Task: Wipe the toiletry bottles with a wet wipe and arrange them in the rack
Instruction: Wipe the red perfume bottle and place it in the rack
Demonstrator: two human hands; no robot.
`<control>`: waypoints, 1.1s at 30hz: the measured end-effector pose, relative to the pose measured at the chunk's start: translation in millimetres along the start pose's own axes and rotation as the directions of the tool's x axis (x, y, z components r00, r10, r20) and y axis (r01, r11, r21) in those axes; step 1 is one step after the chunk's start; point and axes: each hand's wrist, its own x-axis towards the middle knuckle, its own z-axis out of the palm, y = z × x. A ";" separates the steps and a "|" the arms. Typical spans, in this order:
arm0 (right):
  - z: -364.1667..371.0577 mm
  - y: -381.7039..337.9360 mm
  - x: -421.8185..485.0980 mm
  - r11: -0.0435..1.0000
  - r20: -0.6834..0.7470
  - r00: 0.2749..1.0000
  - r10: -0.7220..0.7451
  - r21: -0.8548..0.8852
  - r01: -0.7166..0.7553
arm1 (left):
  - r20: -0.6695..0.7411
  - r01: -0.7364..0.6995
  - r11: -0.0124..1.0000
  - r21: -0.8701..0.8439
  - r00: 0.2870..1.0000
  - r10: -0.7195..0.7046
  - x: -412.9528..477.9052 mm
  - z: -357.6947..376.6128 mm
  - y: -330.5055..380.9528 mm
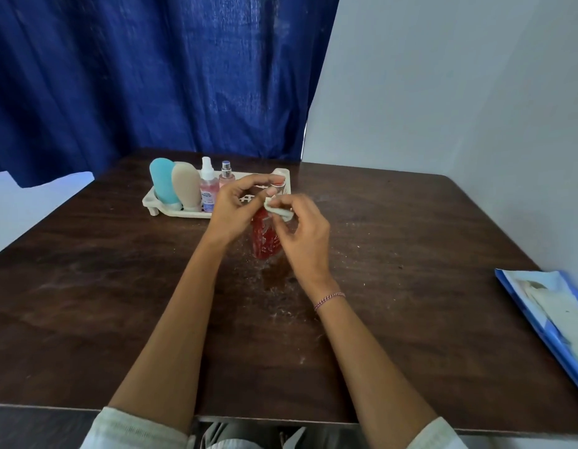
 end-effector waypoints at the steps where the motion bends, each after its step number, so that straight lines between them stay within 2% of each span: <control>1: -2.1 1.9 0.9 1.000 -0.010 1.000 0.006 -0.011 -0.006 | 0.002 0.010 1.000 -0.007 1.000 -0.010 -0.4 0.6 -0.4; 3: -3.4 2.3 1.5 0.999 -0.006 1.000 -0.001 -0.036 0.001 | -0.002 0.020 1.000 -0.011 1.000 -0.020 -0.3 -0.7 -0.8; 7: -0.5 -3.7 -4.9 0.992 0.063 0.993 -0.097 -0.079 0.102 | 0.027 0.002 1.000 0.006 1.000 -0.002 2.9 -4.7 -4.0; 14: -12.0 -0.8 -3.8 0.988 0.134 0.984 -0.114 -0.088 0.126 | 0.018 0.030 0.999 -0.019 0.999 -0.029 2.0 -3.1 -4.0; 17: -18.8 10.2 2.4 0.990 0.092 0.996 0.001 -0.142 0.012 | -0.006 0.063 0.997 -0.032 0.998 -0.064 2.1 0.5 0.5; 21: -16.6 20.2 7.4 0.950 -0.038 0.949 0.313 0.024 -0.312 | 0.005 0.099 0.995 -0.013 0.995 -0.099 2.1 -0.3 0.2; 24: -15.5 13.8 5.2 0.956 -0.047 0.956 0.289 0.066 -0.286 | 0.029 0.073 0.997 -0.022 0.997 -0.072 -0.4 1.3 0.1; 28: -14.4 10.9 6.4 0.974 -0.012 0.974 0.228 0.003 -0.228 | 0.035 0.066 0.997 -0.030 0.997 -0.065 -0.1 -2.2 2.2; 33: -17.1 17.5 8.0 0.944 -0.026 0.944 0.328 -0.041 -0.329 | 0.037 0.081 0.996 -0.030 0.996 -0.080 -2.4 0.1 3.5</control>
